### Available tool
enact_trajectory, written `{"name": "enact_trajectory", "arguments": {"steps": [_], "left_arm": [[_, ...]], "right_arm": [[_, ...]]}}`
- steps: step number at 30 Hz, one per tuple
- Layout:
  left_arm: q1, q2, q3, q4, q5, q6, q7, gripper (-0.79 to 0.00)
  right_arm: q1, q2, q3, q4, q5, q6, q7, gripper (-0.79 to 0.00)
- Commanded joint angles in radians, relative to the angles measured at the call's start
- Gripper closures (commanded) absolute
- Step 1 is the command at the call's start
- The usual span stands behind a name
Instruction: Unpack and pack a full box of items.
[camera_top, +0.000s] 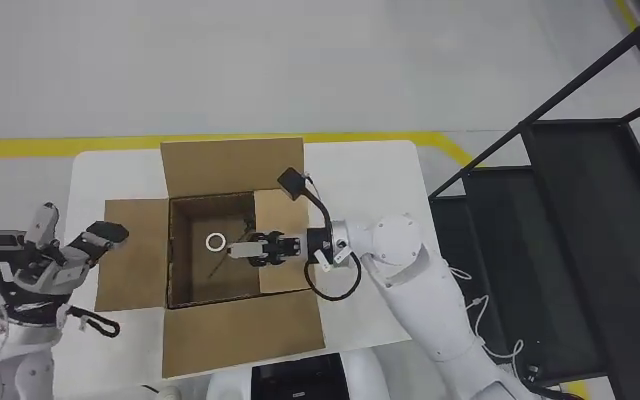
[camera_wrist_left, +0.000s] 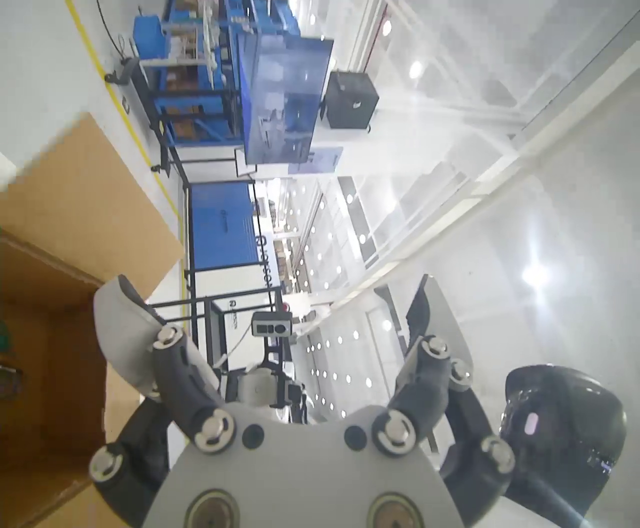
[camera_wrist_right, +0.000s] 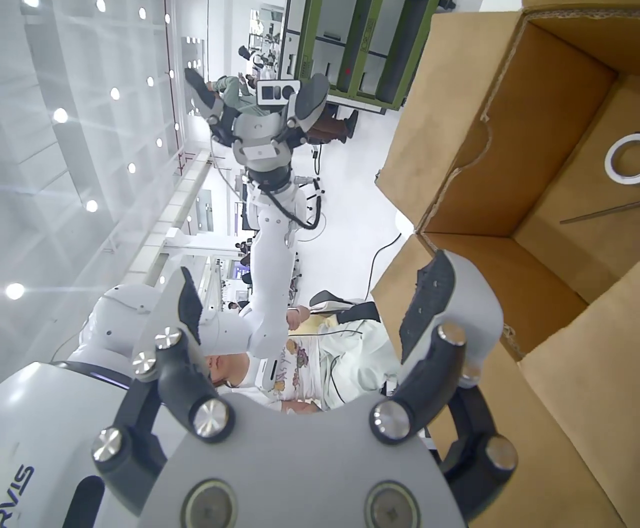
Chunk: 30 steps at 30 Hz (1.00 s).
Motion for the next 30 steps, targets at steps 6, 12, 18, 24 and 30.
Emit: {"name": "enact_trajectory", "arguments": {"steps": [6,12,18,24,30], "left_arm": [[-0.056,0.010,0.188,0.061,0.235,0.097,-0.047,-0.785],[-0.135,0.011,0.343,0.222,0.394,0.049,-0.045,-0.785],[-0.197,0.012,0.427,0.286,0.449,0.019,-0.060,-0.785],[-0.259,0.010,0.509,0.318,0.502,0.020,-0.041,-0.785],[-0.323,0.002,0.595,0.373,0.521,-0.013,0.004,-0.785]], "right_arm": [[-0.071,0.021,0.055,-0.019,0.029,-0.036,-0.015,-0.785],[-0.126,0.038,0.106,-0.030,0.062,-0.072,-0.029,-0.785],[-0.163,0.053,0.129,-0.035,0.081,-0.097,-0.033,-0.785],[-0.185,0.065,0.140,-0.035,0.096,-0.121,-0.039,-0.785],[-0.207,0.077,0.153,-0.040,0.109,-0.138,-0.039,-0.785]]}}
